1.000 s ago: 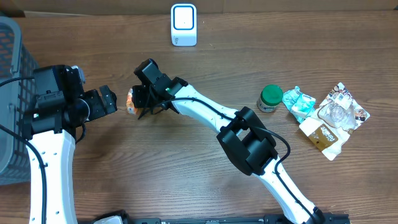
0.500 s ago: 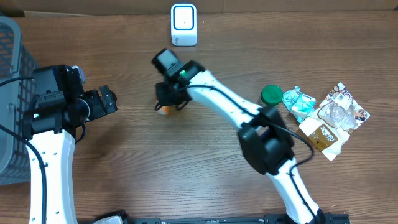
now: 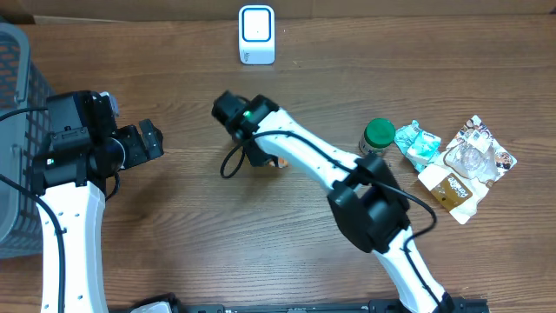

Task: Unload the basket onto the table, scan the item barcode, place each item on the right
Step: 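Lower the right gripper onto the orange packet and grasp it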

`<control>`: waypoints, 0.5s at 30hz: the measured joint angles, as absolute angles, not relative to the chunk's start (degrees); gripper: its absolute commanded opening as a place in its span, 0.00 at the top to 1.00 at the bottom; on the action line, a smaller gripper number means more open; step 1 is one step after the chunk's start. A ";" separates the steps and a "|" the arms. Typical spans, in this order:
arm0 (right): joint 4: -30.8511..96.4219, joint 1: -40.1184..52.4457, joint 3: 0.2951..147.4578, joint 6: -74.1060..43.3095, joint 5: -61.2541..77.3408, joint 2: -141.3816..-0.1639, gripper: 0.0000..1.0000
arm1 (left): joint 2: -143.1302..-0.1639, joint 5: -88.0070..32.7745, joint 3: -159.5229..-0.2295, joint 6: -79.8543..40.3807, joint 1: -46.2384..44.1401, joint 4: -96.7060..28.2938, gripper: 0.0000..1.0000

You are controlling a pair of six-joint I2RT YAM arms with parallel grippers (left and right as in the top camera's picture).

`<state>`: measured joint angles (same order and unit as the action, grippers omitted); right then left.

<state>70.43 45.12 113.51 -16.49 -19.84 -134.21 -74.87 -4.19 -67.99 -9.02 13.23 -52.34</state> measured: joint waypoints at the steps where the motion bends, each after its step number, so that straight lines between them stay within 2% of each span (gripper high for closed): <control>1: 70.35 45.19 113.38 -16.34 -19.64 -134.69 0.82 | -74.87 -4.21 -67.99 -9.02 13.23 -52.34 0.00; 7: 69.56 45.06 113.58 -15.46 -11.86 -134.93 0.67 | -74.87 -4.21 -67.99 -9.02 13.23 -52.34 0.00; 11: 69.71 44.42 113.60 -14.96 -5.69 -134.15 0.48 | -74.87 -4.21 -67.99 -9.02 13.23 -52.34 0.00; 15: 72.66 40.99 113.60 -16.32 -1.26 -129.75 0.44 | -74.87 -4.19 -67.99 -9.02 13.23 -52.34 0.00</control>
